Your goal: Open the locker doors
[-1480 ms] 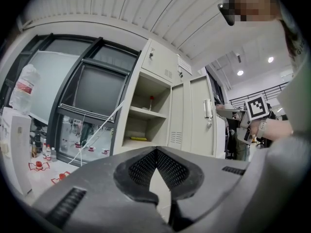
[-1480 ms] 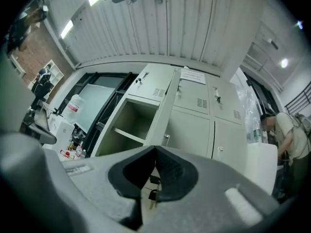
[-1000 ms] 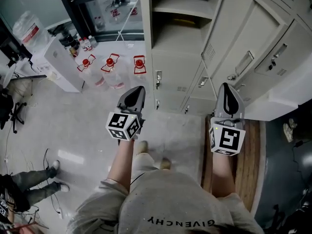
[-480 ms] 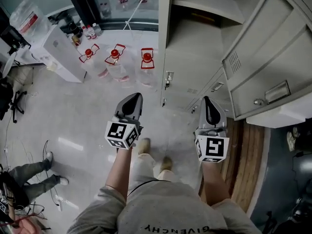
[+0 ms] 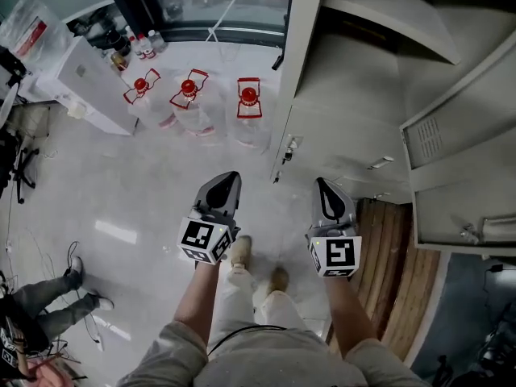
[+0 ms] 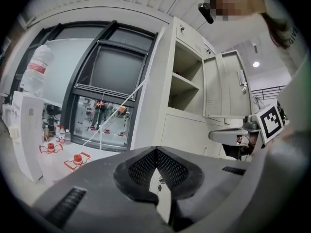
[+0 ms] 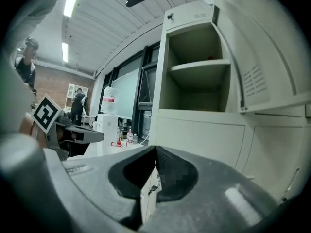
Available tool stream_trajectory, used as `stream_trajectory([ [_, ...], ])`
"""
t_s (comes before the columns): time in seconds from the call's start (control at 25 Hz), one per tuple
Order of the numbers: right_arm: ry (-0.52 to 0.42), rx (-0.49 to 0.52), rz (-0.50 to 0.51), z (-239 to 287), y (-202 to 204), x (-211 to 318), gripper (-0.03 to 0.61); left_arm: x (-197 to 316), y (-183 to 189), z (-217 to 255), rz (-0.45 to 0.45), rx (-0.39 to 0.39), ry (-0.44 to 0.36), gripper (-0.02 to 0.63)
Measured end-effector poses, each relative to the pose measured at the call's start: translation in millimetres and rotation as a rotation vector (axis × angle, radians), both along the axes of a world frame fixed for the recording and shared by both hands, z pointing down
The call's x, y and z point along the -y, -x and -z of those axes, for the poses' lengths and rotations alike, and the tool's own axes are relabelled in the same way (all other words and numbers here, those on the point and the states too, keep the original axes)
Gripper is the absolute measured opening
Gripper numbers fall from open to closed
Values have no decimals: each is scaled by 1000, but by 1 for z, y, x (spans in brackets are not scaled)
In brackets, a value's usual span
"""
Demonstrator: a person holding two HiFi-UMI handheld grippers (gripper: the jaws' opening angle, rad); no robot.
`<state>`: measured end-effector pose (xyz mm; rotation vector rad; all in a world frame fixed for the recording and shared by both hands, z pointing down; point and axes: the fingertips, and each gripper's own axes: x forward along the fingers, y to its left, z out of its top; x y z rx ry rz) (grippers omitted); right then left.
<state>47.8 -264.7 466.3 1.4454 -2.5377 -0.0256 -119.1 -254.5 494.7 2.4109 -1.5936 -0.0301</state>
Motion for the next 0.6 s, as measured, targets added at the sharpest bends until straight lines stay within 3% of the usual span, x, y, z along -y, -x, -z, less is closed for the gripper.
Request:
stream_trajectory([
  [0.6,147,-1,-11,-127,50,87,0,72,13,-85,-30,-57,55,-2],
])
